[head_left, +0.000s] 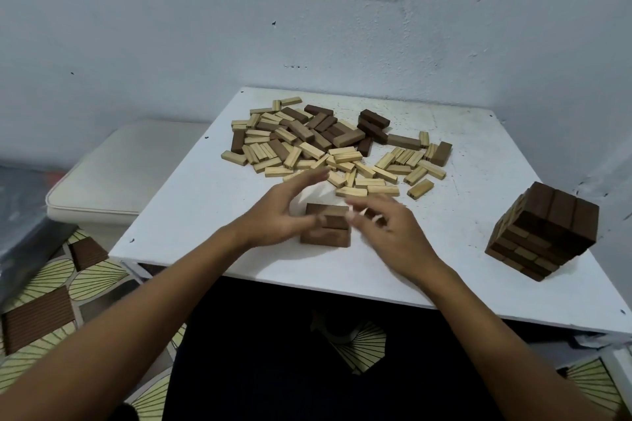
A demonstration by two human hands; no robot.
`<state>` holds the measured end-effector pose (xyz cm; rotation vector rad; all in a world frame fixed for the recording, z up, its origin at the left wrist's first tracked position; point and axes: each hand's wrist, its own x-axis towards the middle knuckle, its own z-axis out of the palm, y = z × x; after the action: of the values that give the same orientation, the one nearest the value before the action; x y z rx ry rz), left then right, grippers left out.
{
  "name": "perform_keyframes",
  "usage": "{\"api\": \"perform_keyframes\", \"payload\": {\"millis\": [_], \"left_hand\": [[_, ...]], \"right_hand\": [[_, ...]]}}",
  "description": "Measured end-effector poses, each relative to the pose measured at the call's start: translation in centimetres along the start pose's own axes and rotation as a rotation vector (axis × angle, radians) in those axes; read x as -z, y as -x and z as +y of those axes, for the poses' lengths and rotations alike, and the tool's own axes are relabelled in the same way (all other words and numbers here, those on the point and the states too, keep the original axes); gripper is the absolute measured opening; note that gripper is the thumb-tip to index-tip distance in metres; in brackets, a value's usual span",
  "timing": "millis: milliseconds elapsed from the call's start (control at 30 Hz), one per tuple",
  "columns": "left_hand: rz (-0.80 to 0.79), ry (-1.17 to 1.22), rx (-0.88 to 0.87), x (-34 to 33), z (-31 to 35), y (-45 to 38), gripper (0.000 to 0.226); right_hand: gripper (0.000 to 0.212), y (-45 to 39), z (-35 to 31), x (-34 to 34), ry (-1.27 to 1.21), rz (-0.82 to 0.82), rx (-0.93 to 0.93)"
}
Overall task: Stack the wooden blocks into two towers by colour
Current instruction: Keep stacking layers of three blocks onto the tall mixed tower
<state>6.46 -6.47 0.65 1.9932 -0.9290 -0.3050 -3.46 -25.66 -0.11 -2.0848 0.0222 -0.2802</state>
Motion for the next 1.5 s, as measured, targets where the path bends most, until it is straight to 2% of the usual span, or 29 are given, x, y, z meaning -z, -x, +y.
{"api": "perform_keyframes", "payload": {"millis": [67, 133, 267, 400, 667, 800, 867, 1000, 1100, 1167, 1233, 1333, 1500], "left_hand": [[0.195, 0.244, 0.056, -1.2, 0.3, 0.5, 0.056], [0.327, 0.378, 0.146, -2.2, 0.6, 0.7, 0.043], [0.435, 0.622, 0.198, -4.4, 1.4, 0.7, 0.067], [0.539, 0.686, 0.205, -5.5, 1.7, 0.4, 0.065], [0.635, 0.718, 0.207, -6.2, 2.1, 0.1, 0.042], [0.608, 0.685, 0.219, -6.2, 1.6, 0.0, 0.047], [0.573, 0.614, 0.213, -5.7, 1.2, 0.0, 0.055], [0.519, 0.233, 0.157, -3.2, 0.4, 1.0, 0.025], [0.318, 0.016, 0.108, -1.0, -0.8, 1.6, 0.047], [0.135, -0.128, 0.1, 0.1, -1.4, 1.8, 0.066], [0.026, -0.233, 0.08, 0.6, -1.7, 1.8, 0.082], [-0.018, -0.303, 0.056, 0.8, -2.0, 1.6, 0.088], [-0.017, -0.352, 0.018, 0.7, -1.8, 1.4, 0.085]], "right_hand": [[0.036, -0.3, -0.4, -0.8, -0.206, 0.129, -0.092], [0.056, -0.5, -0.8, -1.9, -0.393, 0.167, -0.168], [0.084, -0.5, -1.6, -4.2, -0.559, 0.22, -0.207], [0.071, -0.5, -2.8, -5.5, -0.615, 0.257, -0.195], [0.066, -0.9, -3.1, -6.4, -0.637, 0.301, -0.174], [0.063, -1.0, -2.8, -6.5, -0.622, 0.312, -0.156], [0.051, -1.0, -2.3, -6.3, -0.589, 0.306, -0.159], [0.037, -1.2, -0.6, -4.0, -0.262, 0.276, -0.034], [0.044, -1.1, 0.5, -1.6, -0.074, 0.076, 0.027], [0.059, -1.2, 1.2, -0.3, 0.07, -0.093, 0.013], [0.076, -1.3, 1.6, 0.6, 0.193, -0.208, -0.008], [0.085, -1.4, 1.6, 0.9, 0.27, -0.275, 0.001], [0.073, -1.5, 1.5, 0.7, 0.317, -0.276, 0.071]]}}
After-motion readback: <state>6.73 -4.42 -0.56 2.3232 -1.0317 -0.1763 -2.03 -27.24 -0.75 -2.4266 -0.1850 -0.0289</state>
